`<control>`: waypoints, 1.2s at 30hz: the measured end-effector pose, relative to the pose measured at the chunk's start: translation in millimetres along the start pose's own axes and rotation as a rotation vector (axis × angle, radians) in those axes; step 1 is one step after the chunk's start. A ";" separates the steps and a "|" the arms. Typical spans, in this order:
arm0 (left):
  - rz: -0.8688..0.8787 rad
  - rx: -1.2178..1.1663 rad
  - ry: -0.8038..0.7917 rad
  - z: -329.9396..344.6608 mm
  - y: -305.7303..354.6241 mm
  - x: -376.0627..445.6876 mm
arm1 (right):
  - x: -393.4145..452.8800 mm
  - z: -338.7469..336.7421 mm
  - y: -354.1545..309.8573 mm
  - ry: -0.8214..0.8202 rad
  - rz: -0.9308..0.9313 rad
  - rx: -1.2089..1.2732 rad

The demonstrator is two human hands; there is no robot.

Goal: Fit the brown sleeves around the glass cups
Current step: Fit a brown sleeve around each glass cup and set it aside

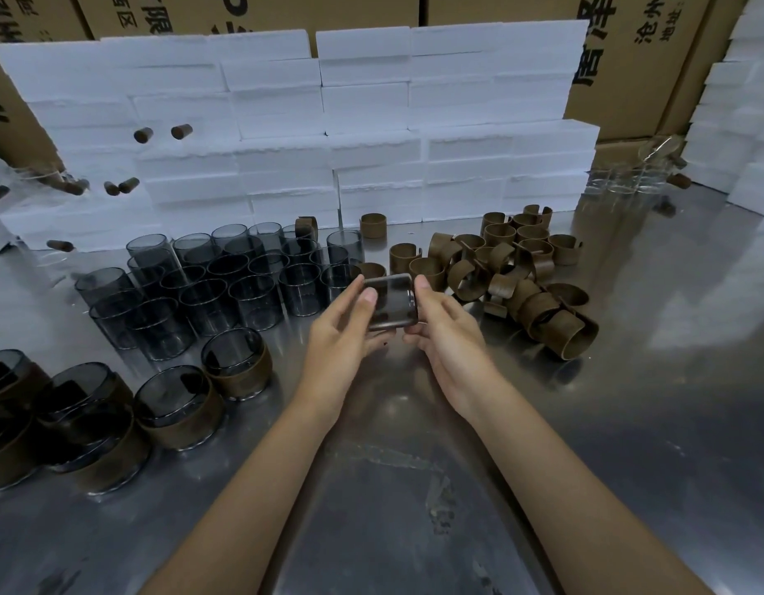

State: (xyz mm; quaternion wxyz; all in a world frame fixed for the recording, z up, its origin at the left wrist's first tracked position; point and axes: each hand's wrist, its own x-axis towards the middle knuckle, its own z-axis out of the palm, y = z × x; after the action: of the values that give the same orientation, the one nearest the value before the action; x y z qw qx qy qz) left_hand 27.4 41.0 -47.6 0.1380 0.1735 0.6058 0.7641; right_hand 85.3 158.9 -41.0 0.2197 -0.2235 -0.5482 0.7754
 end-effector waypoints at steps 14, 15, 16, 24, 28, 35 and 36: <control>-0.131 -0.239 -0.013 0.5 -3.8 4.8 | 1.7 -0.1 12.9 0.037 -0.400 -0.468; -0.125 -0.262 0.001 -1.6 -4.1 6.7 | 3.1 -0.2 14.5 0.049 -0.405 -0.508; -0.117 -0.274 0.004 -3.1 -4.3 8.2 | 5.3 -1.0 15.6 0.070 -0.410 -0.571; -0.142 -0.289 -0.066 -9.2 -5.2 13.4 | 65.7 14.1 -8.7 0.111 -0.146 -1.198; -0.149 -0.274 -0.088 -9.7 -2.5 13.3 | 78.9 18.3 -14.4 0.108 -0.086 -1.237; -0.223 -0.354 -0.050 -11.9 0.4 13.8 | 35.6 2.2 -14.0 0.225 -0.418 -0.773; -0.228 -0.358 -0.047 -11.1 1.8 12.9 | 26.3 -0.8 -14.9 0.231 -0.487 -0.759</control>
State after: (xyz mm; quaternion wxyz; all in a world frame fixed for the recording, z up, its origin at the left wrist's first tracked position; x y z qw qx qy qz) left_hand 11.0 36.4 -46.9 0.2663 0.0945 0.4727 0.8347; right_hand 66.1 179.3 -30.0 0.3575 -0.2378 -0.8016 0.4161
